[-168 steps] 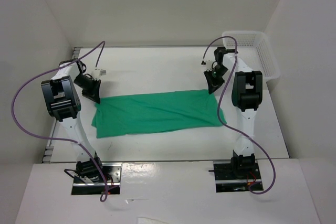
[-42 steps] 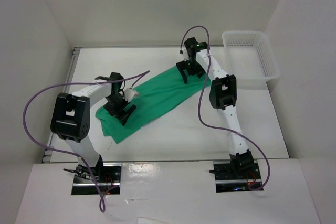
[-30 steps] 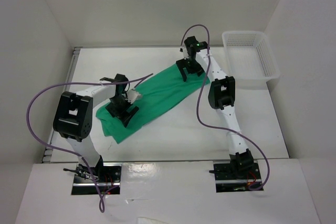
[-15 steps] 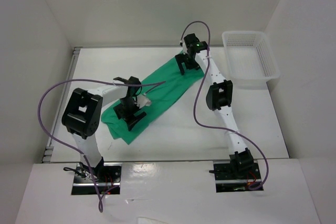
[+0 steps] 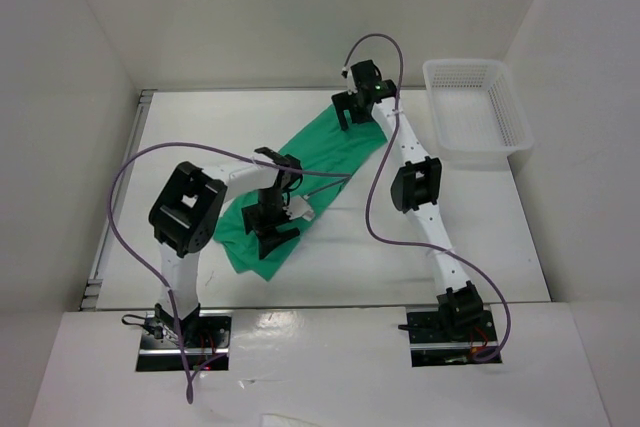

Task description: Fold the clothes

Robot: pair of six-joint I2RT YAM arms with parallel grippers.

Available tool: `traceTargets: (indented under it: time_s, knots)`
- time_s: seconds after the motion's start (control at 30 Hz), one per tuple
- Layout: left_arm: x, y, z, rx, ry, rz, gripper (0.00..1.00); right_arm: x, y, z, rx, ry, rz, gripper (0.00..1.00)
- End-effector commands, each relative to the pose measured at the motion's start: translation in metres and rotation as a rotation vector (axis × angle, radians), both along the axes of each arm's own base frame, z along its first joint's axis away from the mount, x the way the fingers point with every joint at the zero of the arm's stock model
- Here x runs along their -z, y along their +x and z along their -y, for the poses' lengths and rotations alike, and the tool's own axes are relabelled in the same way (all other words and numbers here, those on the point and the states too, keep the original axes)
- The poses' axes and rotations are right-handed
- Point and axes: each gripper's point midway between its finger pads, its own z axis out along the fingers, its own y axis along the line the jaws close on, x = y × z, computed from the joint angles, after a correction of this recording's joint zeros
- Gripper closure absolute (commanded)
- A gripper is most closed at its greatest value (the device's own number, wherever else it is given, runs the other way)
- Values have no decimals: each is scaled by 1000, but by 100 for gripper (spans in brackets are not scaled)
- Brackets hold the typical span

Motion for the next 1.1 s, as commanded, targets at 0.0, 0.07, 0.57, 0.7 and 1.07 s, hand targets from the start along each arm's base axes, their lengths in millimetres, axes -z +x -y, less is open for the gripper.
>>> traceTargets:
  time_s: [0.0, 0.07, 0.57, 0.7, 1.07]
  knots:
    - [27, -21, 39, 64, -157, -118, 1, -10, 13, -11, 2, 28, 72, 1]
    - [25, -22, 45, 85, -173, -117, 1, -10, 13, -9, 8, 21, 74, 1]
    - [15, -53, 66, 154, -234, -238, 1, 7, 9, -35, -102, 54, 60, 1]
    - [20, -59, 69, 175, -225, -270, 1, 8, 5, -42, -140, 83, 42, 1]
    - [24, -71, 90, 227, -269, -328, 1, 10, -5, -61, -228, 134, 19, 1]
